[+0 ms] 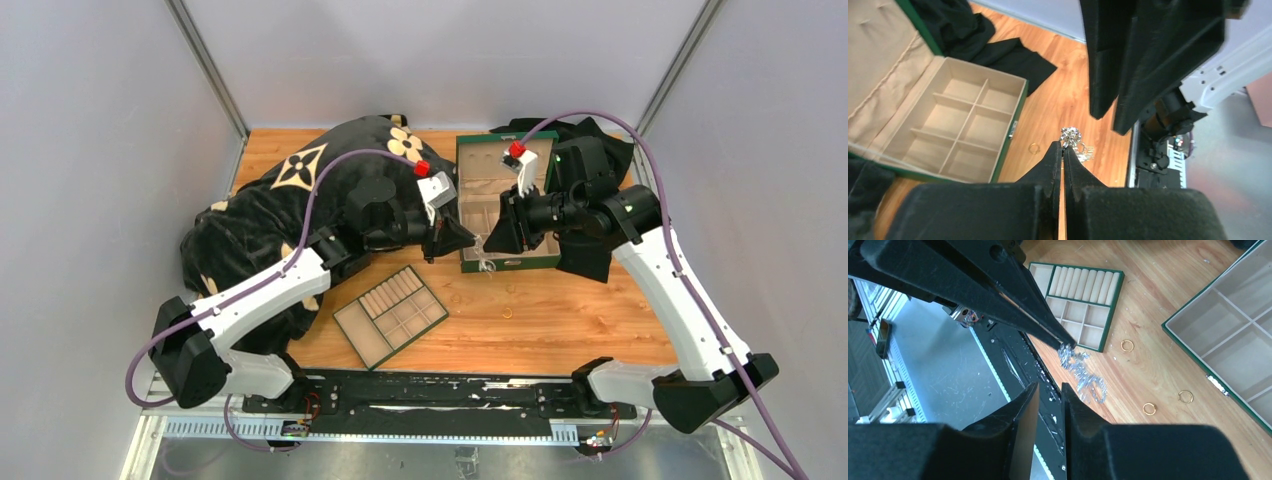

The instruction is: Organize the mixed jewelry

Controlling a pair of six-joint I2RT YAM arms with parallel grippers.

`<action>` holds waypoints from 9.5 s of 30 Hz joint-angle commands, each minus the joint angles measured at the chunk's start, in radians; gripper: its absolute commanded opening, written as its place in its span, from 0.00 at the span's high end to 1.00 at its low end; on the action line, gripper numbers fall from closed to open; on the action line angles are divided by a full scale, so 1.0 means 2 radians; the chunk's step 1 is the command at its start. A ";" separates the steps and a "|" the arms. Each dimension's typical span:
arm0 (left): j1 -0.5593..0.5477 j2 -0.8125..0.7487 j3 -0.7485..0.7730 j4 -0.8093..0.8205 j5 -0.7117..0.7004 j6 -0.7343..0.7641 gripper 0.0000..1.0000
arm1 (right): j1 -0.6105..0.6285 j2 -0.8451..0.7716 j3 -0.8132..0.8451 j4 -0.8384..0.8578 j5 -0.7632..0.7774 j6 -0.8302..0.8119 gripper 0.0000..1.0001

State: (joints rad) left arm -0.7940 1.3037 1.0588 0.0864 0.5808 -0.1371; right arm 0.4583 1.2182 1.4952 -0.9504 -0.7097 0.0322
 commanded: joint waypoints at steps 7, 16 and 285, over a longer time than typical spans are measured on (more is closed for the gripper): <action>0.005 -0.029 0.022 -0.060 -0.044 0.026 1.00 | -0.005 -0.040 -0.033 0.059 0.042 0.052 0.64; 0.005 -0.041 0.041 -0.112 -0.065 0.067 1.00 | 0.007 -0.174 -0.256 0.340 0.091 0.148 0.50; 0.071 -0.044 0.012 -0.194 -0.327 0.155 0.36 | -0.007 0.305 0.053 0.413 0.510 0.416 1.00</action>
State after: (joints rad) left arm -0.6544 1.2201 1.0798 -0.2939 -0.0727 0.1688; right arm 0.4599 1.8244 1.5906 -0.1429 0.2665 0.8501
